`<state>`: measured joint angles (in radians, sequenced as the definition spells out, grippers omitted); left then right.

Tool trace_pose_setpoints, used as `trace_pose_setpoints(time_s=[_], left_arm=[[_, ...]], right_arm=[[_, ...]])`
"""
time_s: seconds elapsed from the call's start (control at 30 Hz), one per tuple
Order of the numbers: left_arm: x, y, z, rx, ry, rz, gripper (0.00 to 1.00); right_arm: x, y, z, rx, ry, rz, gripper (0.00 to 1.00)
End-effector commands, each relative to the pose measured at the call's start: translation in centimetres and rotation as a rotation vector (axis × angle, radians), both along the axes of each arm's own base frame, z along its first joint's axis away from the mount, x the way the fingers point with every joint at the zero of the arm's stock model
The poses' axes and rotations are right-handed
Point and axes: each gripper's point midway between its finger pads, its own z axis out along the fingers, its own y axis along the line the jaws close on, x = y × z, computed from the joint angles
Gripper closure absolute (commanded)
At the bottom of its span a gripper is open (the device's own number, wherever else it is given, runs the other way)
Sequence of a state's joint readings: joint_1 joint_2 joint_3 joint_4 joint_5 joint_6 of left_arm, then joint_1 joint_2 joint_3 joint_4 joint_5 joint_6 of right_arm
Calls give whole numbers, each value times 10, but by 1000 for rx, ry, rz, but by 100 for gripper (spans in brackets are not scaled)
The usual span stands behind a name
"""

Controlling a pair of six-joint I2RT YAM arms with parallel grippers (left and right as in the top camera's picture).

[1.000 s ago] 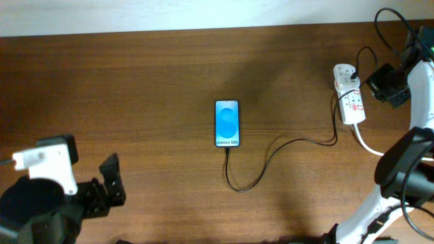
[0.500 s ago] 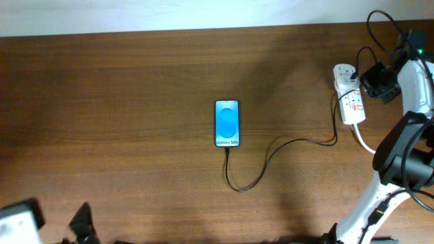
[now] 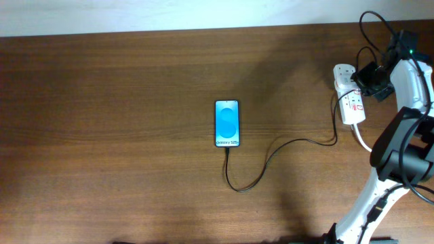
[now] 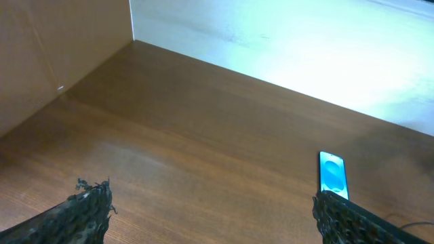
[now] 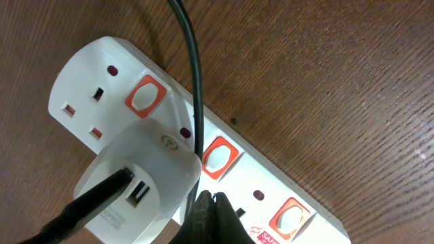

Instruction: Plug charger to phone and switch on socket

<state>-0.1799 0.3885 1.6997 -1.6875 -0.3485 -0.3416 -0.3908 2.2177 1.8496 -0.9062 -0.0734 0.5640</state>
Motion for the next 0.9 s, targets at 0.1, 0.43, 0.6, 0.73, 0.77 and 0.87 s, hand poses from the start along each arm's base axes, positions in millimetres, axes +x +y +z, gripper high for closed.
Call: trace_pose_setpoints(time_s=[0.1, 0.43, 0.6, 0.73, 0.77, 0.87], left_arm=[[-3, 2, 0, -11, -14, 17, 1], [-3, 2, 0, -11, -14, 17, 1], [-3, 2, 0, -11, -14, 17, 1], [-3, 2, 0, -11, -14, 17, 0], [-3, 2, 0, -11, -14, 17, 1], [-3, 2, 0, -11, -14, 17, 1]], right_arm=[[6, 1, -18, 13, 14, 5, 96], [15, 10, -15, 68, -22, 23, 96], [18, 8, -13, 63, -34, 24, 96], [19, 8, -13, 60, -41, 24, 96], [20, 8, -14, 59, -40, 25, 96], [20, 8, -20, 54, -30, 25, 96]])
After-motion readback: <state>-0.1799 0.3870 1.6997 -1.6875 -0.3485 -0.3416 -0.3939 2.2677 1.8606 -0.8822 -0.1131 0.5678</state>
